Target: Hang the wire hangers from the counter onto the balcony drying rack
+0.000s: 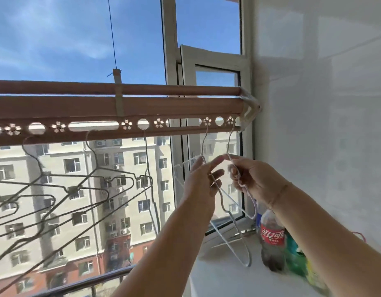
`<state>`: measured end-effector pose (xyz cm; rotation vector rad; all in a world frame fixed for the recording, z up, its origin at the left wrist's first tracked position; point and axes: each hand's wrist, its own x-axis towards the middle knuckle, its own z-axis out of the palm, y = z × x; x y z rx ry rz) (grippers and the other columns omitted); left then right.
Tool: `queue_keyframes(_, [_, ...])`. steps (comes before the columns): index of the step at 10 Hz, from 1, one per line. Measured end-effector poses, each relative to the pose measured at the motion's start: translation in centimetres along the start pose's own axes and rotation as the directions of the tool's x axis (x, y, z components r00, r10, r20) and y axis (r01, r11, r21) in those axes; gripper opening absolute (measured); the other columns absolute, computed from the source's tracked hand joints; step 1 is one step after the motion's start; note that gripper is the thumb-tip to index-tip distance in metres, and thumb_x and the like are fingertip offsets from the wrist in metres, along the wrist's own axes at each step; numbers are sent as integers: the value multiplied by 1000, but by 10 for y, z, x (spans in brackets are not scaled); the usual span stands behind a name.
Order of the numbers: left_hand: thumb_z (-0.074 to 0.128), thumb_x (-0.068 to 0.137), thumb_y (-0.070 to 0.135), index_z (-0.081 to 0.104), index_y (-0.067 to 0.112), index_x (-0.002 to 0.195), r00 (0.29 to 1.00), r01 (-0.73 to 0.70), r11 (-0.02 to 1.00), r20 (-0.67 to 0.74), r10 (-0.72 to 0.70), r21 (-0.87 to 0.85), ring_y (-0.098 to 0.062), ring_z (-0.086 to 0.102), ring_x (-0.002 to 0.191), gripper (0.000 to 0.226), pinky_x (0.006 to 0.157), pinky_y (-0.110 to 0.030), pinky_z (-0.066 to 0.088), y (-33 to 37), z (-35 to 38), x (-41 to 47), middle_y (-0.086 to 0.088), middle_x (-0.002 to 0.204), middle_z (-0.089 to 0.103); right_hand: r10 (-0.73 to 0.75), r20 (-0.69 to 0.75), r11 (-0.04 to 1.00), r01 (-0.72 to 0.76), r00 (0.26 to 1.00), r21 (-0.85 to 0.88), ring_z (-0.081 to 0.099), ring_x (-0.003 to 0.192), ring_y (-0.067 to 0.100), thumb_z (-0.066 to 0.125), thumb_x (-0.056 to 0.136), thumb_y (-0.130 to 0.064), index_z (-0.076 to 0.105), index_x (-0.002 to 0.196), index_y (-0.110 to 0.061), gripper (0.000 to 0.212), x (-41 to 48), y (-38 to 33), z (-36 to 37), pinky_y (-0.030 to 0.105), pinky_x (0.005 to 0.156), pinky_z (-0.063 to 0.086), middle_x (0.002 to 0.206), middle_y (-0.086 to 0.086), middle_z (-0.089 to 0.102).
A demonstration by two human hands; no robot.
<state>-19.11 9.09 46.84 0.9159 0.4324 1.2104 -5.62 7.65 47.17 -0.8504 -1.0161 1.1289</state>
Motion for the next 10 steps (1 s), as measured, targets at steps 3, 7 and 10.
queue_keyframes(3, [48, 93, 3, 32, 23, 143, 998, -57, 998, -12, 57, 22, -11, 55, 65, 56, 58, -22, 36, 4, -9, 26, -1, 87, 75, 1, -4, 995, -2, 1000, -102, 33, 49, 8, 35, 97, -9, 48, 129, -4, 35, 25, 0, -6, 20, 50, 24, 53, -3, 45])
queue_keyframes(7, [44, 95, 9, 54, 21, 108, 995, -56, 994, -82, 64, 99, -14, 64, 72, 21, 54, -21, 41, 8, -25, 23, -3, 91, 74, 70, -73, 996, -74, 995, -53, 50, 61, 9, 48, 93, -18, 62, 99, -10, 17, 17, 14, -9, 19, 52, 42, 70, 1, 61])
queue_keyframes(10, [31, 100, 39, 35, 27, 142, 934, -227, 799, -107, 340, 556, -3, 31, 135, 44, 114, -25, 20, -37, -72, -39, 10, 148, 36, -224, -302, 938, 121, 927, -326, 52, 97, 26, 51, 88, -44, 53, 117, -14, 42, -35, 39, -30, 35, 86, 39, 98, 6, 56])
